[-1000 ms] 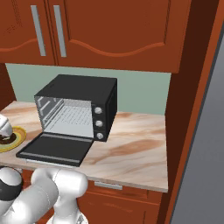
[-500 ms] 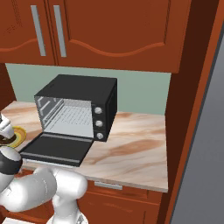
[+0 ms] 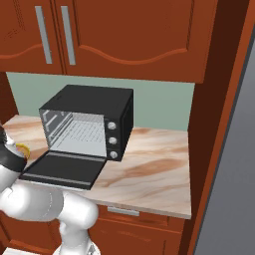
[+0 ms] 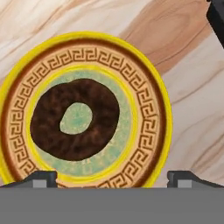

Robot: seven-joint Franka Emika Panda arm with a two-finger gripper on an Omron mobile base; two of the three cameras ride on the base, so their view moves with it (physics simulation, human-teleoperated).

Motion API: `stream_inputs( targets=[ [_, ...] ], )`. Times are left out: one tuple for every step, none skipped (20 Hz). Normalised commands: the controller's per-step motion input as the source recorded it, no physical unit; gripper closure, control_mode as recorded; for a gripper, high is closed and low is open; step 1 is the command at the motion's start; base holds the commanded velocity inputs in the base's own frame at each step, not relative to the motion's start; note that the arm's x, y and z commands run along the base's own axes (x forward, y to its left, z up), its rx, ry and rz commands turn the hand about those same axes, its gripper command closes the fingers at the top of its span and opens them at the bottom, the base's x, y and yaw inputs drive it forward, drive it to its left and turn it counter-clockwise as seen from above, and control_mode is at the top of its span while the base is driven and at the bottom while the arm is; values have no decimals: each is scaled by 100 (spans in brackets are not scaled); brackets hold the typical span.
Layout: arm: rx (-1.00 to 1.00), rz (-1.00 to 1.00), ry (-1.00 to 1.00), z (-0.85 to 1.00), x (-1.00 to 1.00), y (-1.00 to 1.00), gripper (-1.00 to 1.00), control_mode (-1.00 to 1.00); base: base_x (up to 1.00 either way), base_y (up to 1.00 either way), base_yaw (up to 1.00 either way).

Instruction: Pick up the bagel from the plate, place it on the toaster oven rack, close the door, and set the timer.

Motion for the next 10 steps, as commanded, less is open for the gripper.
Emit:
stream_inputs(
  targets=[
    [-3,0,1,-30,36,23,-100,-100,0,0,0],
    [-3,0,2,-31,34,19,-100,-100,0,0,0],
    [-4,0,1,-31,30,17,-100,-100,0,0,0],
    [-4,0,1,-31,34,18,-100,-100,0,0,0],
    [-4,0,0,-29,31,18,-100,-100,0,0,0],
    [-4,0,0,-29,24,15,-100,-100,0,0,0],
    [-4,0,0,-29,18,16,-100,-100,0,0,0],
    [-4,0,0,-26,16,14,-100,-100,0,0,0],
    [-4,0,0,-25,16,12,-100,-100,0,0,0],
    [-4,0,0,-25,22,11,-100,-100,0,0,0]
  ],
)
